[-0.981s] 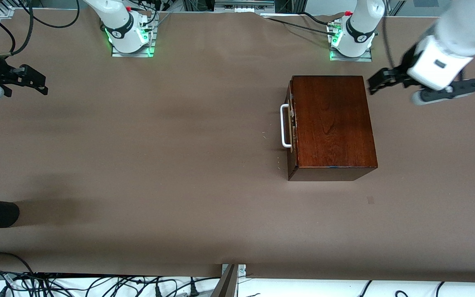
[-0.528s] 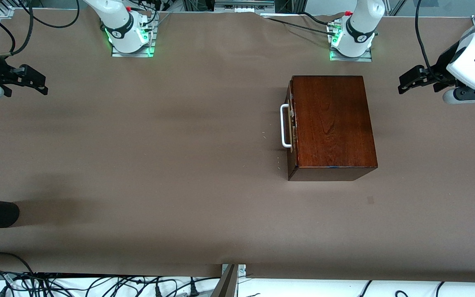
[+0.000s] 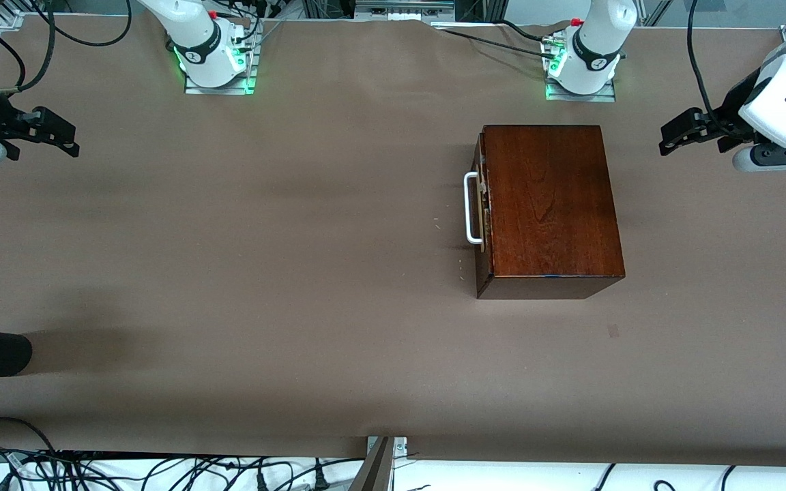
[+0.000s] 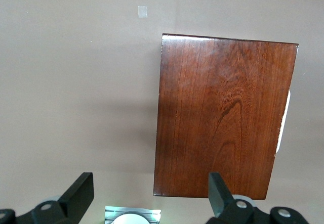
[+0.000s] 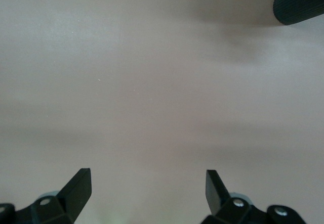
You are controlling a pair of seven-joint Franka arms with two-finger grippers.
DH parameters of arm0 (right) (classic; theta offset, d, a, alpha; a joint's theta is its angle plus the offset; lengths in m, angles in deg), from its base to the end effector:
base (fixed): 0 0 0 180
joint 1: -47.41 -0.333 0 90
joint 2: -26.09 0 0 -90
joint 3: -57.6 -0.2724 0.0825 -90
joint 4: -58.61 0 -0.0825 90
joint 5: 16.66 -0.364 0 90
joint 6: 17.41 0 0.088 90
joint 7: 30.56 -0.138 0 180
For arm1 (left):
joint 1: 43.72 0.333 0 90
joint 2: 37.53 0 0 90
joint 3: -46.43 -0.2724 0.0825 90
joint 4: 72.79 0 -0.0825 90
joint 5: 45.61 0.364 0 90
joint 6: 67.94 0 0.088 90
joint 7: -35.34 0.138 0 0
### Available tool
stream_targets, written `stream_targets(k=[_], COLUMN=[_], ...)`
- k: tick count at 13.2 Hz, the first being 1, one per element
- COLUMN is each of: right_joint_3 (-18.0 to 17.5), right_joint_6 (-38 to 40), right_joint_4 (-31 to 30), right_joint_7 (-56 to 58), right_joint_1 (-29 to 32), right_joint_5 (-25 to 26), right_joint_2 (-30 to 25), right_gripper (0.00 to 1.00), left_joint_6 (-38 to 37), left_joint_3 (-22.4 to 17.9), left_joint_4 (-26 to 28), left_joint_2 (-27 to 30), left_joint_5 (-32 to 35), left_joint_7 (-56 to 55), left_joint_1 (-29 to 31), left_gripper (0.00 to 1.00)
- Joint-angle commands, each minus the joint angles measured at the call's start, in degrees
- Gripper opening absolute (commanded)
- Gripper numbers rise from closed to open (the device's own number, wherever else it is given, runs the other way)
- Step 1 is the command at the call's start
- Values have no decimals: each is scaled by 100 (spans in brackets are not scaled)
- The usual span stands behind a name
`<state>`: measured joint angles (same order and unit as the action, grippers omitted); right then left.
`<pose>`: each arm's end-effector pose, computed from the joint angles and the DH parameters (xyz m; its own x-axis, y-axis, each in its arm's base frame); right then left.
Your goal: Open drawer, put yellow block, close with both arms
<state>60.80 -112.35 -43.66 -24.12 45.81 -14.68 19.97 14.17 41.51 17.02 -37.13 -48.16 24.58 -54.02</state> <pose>0.5085 -0.0196 0.5158 0.9958 0.0877 -0.0244 0.0884 -0.9958 0.0258 0.5106 -0.0546 0.5443 0.9872 0.0883 -0.1331 0.0918 -0.9956 0.0206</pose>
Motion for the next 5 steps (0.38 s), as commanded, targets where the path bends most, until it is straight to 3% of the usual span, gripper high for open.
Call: stream_targets(k=[1,5], right_joint_3=[-13,-13], right_joint_6=[72,55], right_joint_4=[84,93], right_joint_7=[-55,-55], right_joint_1=[37,37], right_joint_5=[-74,-74], right_joint_2=[-30,-3], right_gripper=[100,100], left_joint_6=[24,41], left_joint_3=[27,36], left_joint_4=[37,10], left_joint_2=[83,74], left_joint_5=[106,106], left_joint_7=[117,91], left_joint_1=[28,37], left_gripper=[100,100])
